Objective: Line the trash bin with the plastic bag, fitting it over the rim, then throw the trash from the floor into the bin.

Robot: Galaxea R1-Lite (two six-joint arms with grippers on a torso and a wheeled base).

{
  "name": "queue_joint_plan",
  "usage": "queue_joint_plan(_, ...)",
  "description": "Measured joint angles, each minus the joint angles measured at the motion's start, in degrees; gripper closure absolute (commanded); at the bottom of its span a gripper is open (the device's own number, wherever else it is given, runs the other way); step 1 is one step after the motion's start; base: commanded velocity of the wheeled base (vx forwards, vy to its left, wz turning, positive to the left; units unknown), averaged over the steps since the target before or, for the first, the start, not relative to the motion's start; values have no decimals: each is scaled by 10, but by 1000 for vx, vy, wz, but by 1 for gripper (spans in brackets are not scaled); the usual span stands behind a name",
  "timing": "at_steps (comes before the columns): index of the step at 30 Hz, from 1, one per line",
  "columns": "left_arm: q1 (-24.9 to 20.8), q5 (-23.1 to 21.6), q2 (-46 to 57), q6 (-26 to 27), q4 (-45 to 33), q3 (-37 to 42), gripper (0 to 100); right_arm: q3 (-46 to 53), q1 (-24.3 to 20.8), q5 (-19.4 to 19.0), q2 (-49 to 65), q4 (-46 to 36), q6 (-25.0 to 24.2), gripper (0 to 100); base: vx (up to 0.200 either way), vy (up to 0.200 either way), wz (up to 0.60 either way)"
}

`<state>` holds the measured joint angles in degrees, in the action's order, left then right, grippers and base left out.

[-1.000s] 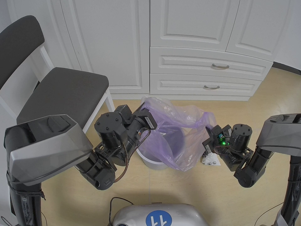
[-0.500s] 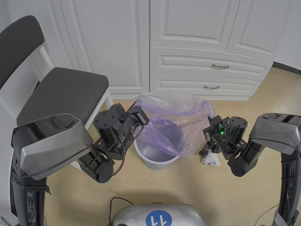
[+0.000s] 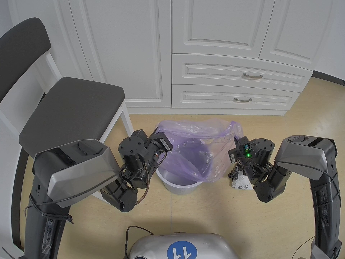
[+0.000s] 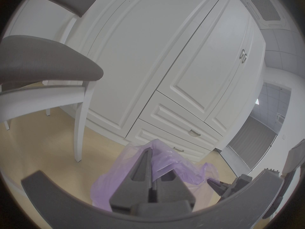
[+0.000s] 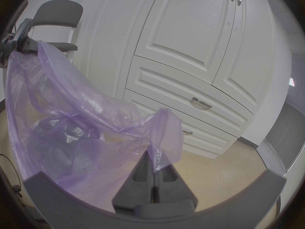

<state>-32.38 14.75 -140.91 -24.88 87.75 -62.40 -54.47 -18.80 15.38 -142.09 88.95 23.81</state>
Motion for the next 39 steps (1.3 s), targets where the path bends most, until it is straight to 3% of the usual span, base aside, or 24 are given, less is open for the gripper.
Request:
queue_joint_plan(6,-2,10,-18,4,-2,-9,100,21,4,-27,12,0,-18,100,0,0,0)
queue_joint_plan(14,11,14,-19,19,-11,-7,100,40,1,-30,39,-10,-63,100,0,0,0)
queue_joint_plan(22,37,7,3,33,-56,9,100,55,-3,-62,98,-201,-177,100,0,0,0)
queue_joint_plan(27,55,-7,27,38,-98,31,100,48,-3,-82,130,-272,-231,100,0,0,0)
queue_joint_plan(39,62,-9,43,35,-97,33,100,56,6,-89,149,-305,-230,100,0,0,0)
